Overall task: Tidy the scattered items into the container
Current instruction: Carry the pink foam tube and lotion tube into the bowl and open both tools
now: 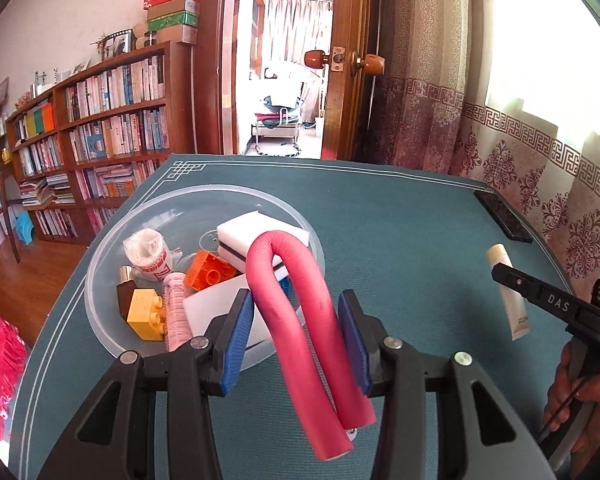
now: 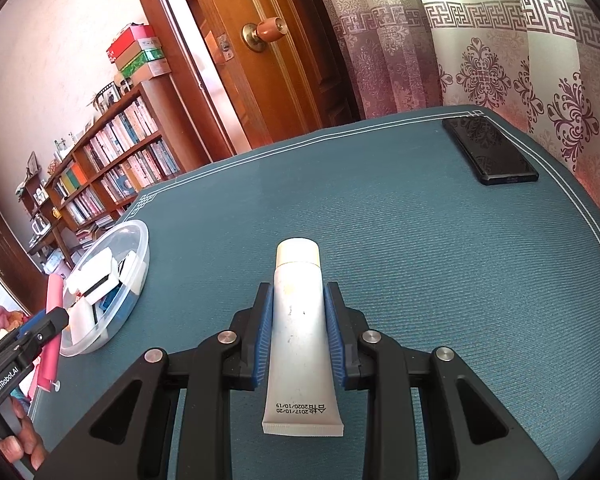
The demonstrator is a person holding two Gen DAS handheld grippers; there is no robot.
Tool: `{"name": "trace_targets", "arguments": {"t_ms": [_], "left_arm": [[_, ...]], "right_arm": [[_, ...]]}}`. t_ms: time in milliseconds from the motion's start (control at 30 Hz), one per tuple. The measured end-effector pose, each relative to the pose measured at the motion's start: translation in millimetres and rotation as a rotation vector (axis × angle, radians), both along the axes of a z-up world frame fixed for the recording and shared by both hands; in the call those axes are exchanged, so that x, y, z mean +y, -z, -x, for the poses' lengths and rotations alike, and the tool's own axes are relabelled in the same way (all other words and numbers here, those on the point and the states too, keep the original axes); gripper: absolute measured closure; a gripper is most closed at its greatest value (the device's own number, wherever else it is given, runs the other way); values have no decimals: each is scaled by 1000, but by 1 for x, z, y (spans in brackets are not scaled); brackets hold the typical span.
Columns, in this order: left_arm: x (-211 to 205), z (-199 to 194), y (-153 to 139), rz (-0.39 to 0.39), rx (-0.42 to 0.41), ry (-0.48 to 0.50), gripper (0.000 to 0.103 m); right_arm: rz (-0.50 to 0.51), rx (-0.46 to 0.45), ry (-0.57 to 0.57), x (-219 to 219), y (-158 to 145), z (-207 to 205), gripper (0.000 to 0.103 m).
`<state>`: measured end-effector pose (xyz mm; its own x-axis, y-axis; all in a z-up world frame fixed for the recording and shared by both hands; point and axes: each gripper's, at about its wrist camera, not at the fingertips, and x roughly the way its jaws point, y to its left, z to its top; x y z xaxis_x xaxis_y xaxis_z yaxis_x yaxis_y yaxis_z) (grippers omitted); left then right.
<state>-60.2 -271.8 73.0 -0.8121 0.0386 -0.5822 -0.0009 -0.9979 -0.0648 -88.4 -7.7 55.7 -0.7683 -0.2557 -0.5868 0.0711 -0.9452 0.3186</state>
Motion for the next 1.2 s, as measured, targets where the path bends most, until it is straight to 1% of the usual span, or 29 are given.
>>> {"name": "trace_targets", "arguments": {"t_ms": [433, 667, 833, 1000, 1200], "left_arm": [[-47, 13, -11, -11, 31, -65, 55], [-74, 26, -16, -21, 46, -96, 55], [-83, 36, -15, -20, 41, -91, 55], [-87, 44, -13, -21, 36, -81, 54], [-97, 51, -3, -53, 11, -83, 54]], "right_arm": [[3, 6, -80, -30, -2, -9, 75], [28, 7, -125, -46, -5, -14, 75], [54, 1, -151, -56, -7, -17, 75], [48, 20, -176, -69, -15, -23, 75], [35, 36, -193, -83, -22, -24, 75]]}}
